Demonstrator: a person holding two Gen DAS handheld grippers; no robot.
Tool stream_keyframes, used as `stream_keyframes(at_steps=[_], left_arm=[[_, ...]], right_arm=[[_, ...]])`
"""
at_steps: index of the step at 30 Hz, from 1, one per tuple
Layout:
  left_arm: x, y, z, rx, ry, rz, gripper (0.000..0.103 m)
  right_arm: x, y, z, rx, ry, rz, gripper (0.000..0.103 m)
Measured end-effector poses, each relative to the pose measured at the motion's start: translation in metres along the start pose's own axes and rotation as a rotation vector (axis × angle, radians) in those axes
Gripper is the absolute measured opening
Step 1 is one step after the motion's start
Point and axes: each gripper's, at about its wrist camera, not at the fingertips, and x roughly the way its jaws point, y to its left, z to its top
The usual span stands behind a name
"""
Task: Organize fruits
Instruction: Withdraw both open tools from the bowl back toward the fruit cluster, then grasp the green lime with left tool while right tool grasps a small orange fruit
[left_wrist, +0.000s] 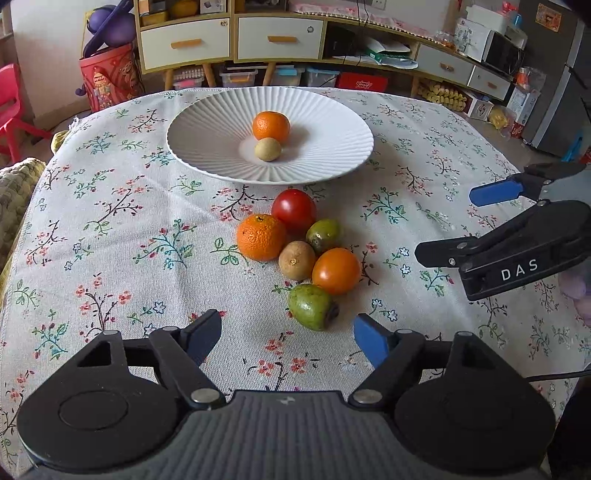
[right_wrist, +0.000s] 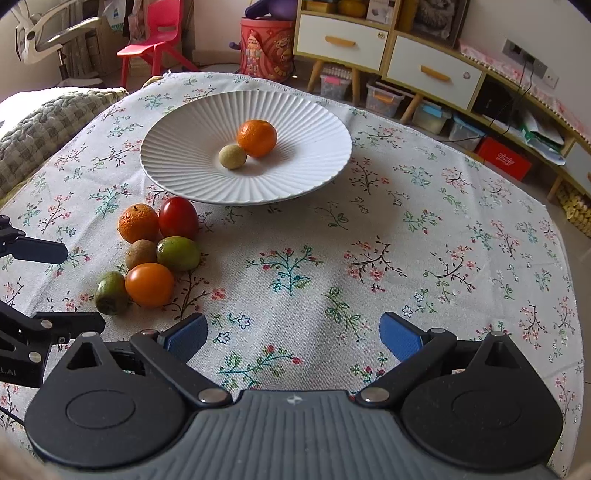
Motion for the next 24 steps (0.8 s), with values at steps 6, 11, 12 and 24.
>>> stream_keyframes(at_steps=[6, 11, 12, 24], left_arm=[[0.006, -0.004, -0.001, 0.018, -0.017, -0.036, 0.049], [0.009, -0.008, 0.0, 0.041, -0.033, -0.063, 0.018], [0.009, -0.008, 0.0, 0.041, -0.029, -0.062, 0.018], [-0.004, 0.005, 0.008, 0.026, -0.017, 0.033, 0.018]], right_arm=[[0.002, 0.002, 0.0, -0.011, 0.012, 0.003, 0.099], [0.003, 0.004, 0.0, -0.019, 0.016, 0.006, 0.099], [0.003, 0.005, 0.0, -0.02, 0.017, 0.007, 0.099], [0.003, 0.019, 0.005, -0.033, 0.021, 0.047, 0.099]])
